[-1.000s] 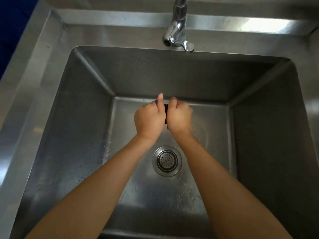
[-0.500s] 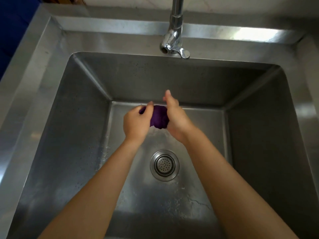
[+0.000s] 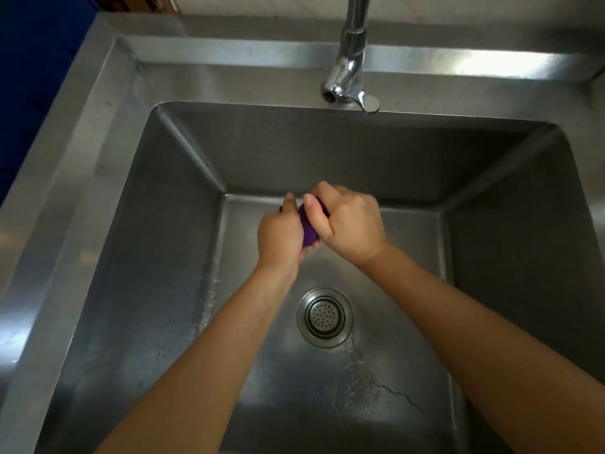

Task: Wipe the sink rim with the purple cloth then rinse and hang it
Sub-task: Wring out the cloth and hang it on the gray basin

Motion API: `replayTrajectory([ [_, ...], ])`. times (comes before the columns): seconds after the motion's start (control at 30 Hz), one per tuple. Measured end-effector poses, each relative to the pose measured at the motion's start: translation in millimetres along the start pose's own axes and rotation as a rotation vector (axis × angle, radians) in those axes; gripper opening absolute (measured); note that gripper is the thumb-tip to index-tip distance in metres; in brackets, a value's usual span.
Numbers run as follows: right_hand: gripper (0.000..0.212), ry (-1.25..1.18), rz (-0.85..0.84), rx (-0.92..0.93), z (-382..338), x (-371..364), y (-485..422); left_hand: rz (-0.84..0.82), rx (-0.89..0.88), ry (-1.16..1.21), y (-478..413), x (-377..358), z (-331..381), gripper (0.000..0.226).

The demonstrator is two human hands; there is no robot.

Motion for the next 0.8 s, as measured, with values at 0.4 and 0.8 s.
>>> replayTrajectory([
  [0.4, 0.040, -0.367, -0.205, -0.369, 9.7, -3.4, -0.5, 0.297, -0.501, -0.446, 3.5, -2.0, 1.3, 0.063],
  [0.8, 0.041, -0.608, -0.325, -0.679, 17.4, -8.6, 5.4, 0.286, -0.628, -0.563, 11.9, -5.4, 7.6, 0.066],
])
Point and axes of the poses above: each hand's wrist, its own y-axis away from the middle knuckle, its own x-axis out of the back of the hand, z = x × y, the point moved 3 cm from there along -y, towards the middle knuckle, and after that the axes turned 5 degrees about x, right-handed, at the moved point
